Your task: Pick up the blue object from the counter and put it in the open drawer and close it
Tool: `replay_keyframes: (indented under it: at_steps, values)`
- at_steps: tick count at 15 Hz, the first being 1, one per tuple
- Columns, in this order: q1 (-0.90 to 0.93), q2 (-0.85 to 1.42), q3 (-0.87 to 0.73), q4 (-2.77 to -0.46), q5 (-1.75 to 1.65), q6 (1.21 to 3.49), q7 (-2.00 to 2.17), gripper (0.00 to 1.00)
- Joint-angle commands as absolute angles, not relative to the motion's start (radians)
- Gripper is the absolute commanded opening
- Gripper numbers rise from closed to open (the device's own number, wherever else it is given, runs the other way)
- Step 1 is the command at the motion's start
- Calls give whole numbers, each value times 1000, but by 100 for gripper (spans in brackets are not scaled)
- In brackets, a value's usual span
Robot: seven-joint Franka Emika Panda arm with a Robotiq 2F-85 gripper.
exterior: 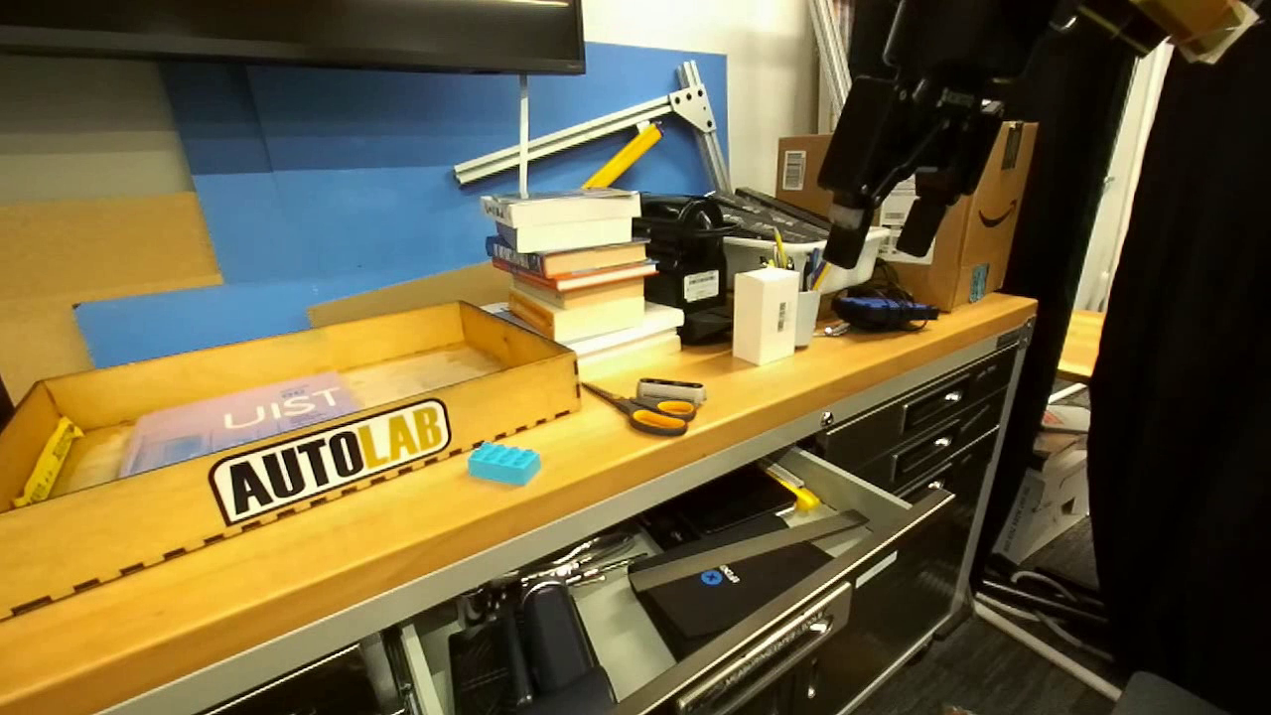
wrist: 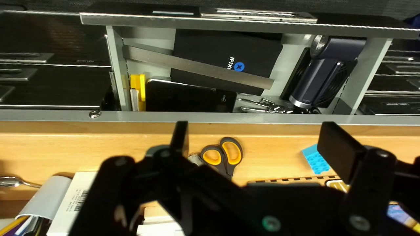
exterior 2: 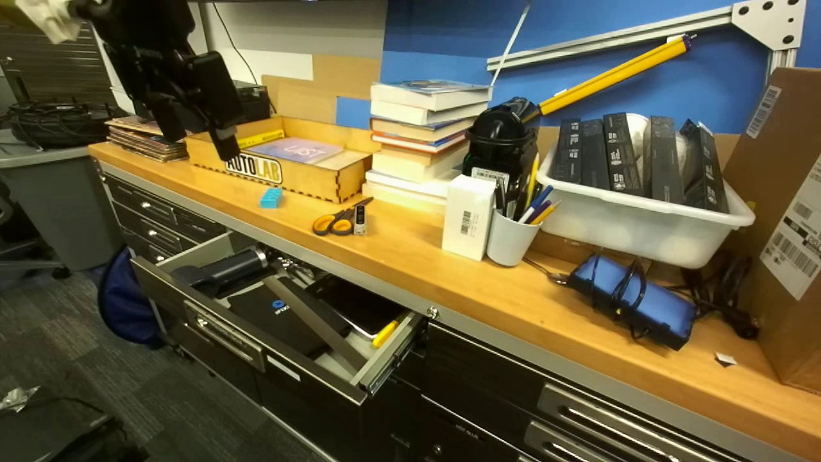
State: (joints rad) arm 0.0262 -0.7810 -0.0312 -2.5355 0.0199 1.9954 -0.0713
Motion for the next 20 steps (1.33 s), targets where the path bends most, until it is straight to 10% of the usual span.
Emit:
replay_keyframes:
  at_steps: [1,20]
  values:
    - [27,-757,-23,-2513,13,1998,-79,100]
    - [155,303,129,-1661,-157,1949,-119,100]
